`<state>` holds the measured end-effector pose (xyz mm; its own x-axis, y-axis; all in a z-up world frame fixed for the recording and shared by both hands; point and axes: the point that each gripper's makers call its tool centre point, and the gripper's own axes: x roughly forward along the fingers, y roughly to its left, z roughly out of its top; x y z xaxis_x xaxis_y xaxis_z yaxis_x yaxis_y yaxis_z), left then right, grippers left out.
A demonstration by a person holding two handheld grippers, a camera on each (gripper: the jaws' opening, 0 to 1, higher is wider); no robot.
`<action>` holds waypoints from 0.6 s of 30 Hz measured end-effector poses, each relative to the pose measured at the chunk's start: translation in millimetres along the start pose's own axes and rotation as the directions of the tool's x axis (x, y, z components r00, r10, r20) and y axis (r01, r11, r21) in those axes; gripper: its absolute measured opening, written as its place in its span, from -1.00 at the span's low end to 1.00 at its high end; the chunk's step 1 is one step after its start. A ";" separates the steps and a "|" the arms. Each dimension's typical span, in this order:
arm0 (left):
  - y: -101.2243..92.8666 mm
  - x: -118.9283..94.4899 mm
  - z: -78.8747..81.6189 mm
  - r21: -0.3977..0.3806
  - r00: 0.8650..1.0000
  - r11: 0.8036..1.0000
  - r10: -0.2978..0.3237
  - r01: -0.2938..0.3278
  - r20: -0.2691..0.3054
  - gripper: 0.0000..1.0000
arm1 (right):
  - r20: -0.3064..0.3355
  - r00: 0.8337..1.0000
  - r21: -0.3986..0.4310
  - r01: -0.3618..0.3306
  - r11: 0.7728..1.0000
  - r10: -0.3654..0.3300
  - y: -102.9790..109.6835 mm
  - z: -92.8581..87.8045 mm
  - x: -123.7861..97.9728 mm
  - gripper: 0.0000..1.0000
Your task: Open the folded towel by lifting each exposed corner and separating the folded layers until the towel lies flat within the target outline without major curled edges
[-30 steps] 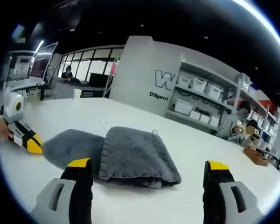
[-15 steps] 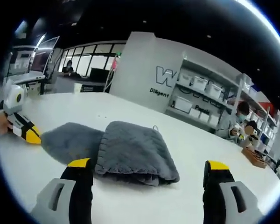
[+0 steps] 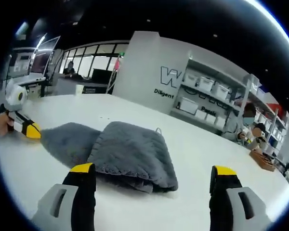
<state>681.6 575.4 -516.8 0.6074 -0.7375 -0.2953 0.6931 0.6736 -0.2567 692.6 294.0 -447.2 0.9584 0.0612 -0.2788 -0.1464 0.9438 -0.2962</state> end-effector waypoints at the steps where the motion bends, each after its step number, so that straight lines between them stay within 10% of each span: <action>1: 0.1 -0.2 0.0 -0.002 1.000 1.000 0.000 0.000 0.000 -0.97 | -0.001 1.000 0.000 0.000 1.000 0.000 -0.1 -0.2 0.2 0.99; 18: 15.3 -17.9 6.7 -0.083 0.999 0.996 0.018 -0.016 0.031 -0.98 | -0.015 1.000 0.003 -0.003 1.000 0.003 0.1 -4.4 2.0 0.99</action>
<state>683.9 598.6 -509.3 0.6317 -0.7262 -0.2712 0.6487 0.6868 -0.3279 693.4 292.7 -451.9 0.9540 0.0593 -0.2939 -0.1489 0.9445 -0.2928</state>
